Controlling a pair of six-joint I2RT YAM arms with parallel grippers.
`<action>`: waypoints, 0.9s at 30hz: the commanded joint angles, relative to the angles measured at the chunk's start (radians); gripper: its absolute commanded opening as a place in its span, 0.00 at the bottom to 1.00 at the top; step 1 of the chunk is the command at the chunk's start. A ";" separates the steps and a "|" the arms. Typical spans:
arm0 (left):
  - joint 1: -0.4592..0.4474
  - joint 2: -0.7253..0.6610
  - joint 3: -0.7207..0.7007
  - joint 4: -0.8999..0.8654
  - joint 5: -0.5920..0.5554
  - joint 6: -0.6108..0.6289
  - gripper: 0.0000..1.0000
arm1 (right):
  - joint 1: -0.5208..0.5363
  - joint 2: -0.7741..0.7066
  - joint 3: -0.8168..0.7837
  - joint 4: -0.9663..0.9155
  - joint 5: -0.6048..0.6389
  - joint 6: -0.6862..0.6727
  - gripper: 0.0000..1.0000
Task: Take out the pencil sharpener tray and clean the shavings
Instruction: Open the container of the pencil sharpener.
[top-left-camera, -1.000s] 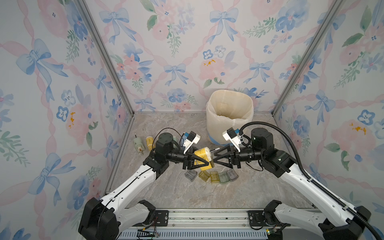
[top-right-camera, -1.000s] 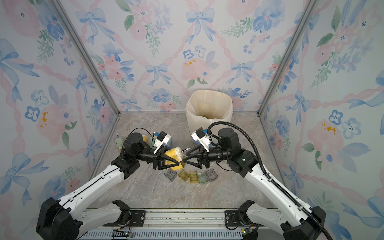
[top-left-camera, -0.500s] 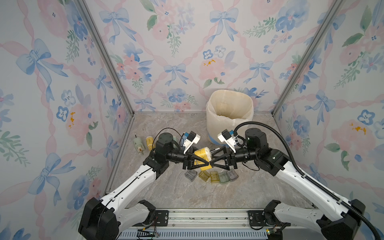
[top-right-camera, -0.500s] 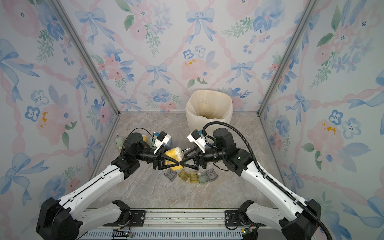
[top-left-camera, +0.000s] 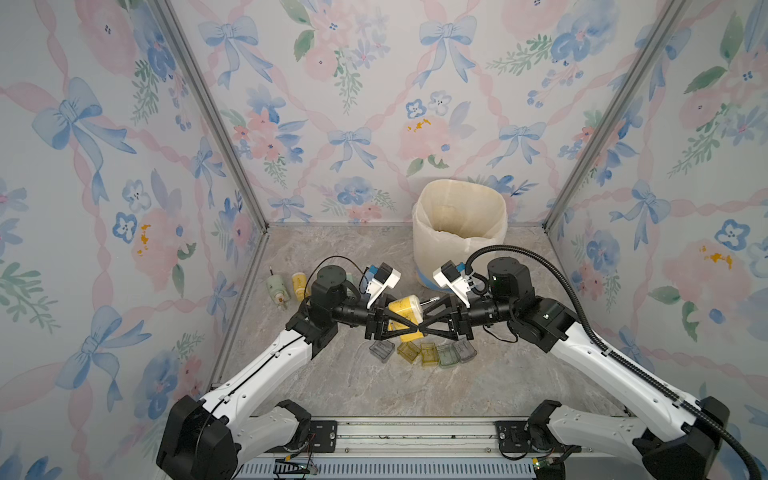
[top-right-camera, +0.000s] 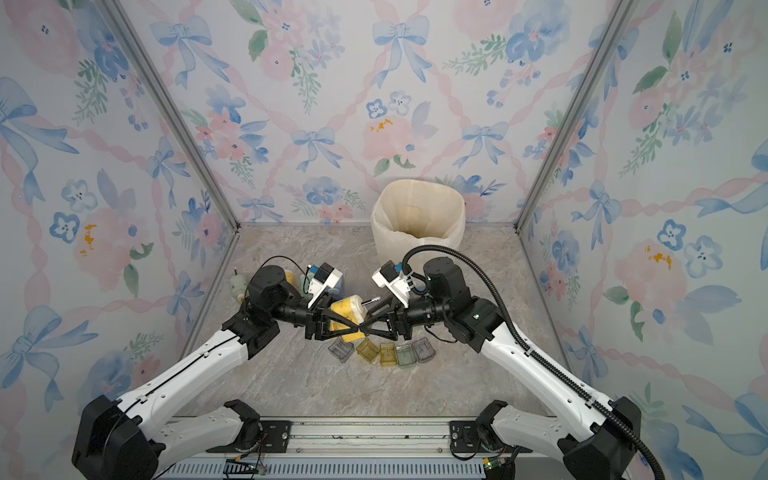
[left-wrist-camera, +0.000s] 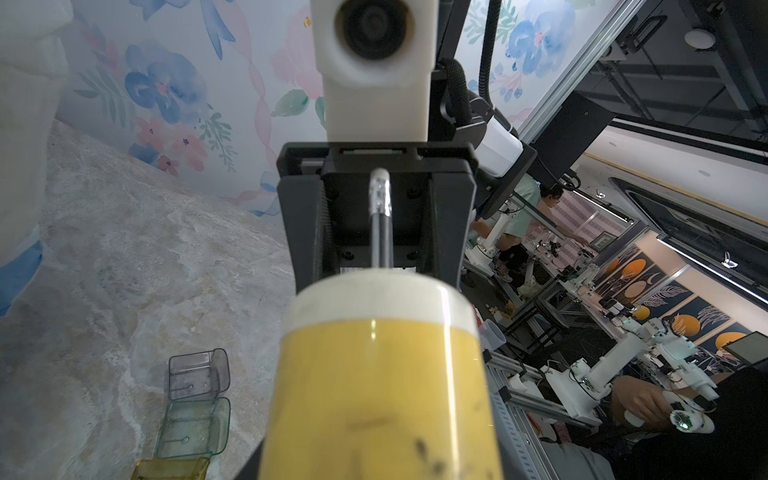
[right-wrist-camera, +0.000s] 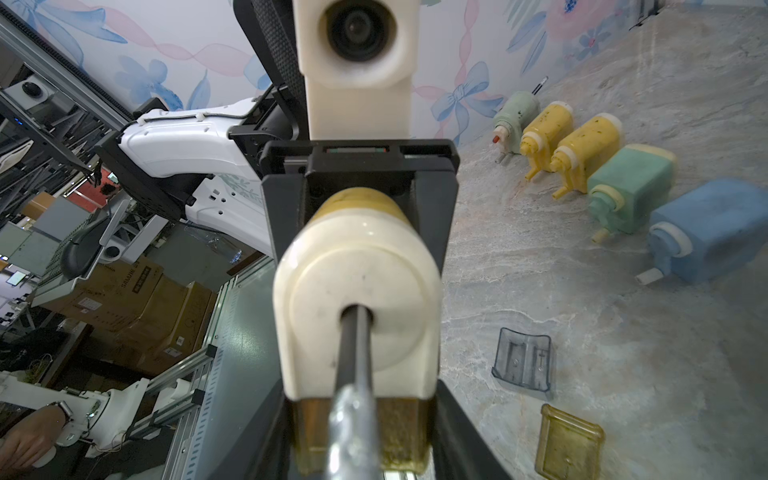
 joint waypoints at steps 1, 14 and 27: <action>0.005 -0.020 -0.003 0.022 0.006 0.024 0.00 | -0.025 -0.035 0.014 -0.055 0.017 -0.022 0.36; 0.005 -0.016 0.000 0.023 0.003 0.024 0.00 | -0.084 -0.070 0.008 -0.061 0.011 -0.019 0.38; 0.005 -0.011 0.007 0.023 0.007 0.026 0.00 | -0.039 -0.018 0.007 -0.031 -0.006 -0.009 0.71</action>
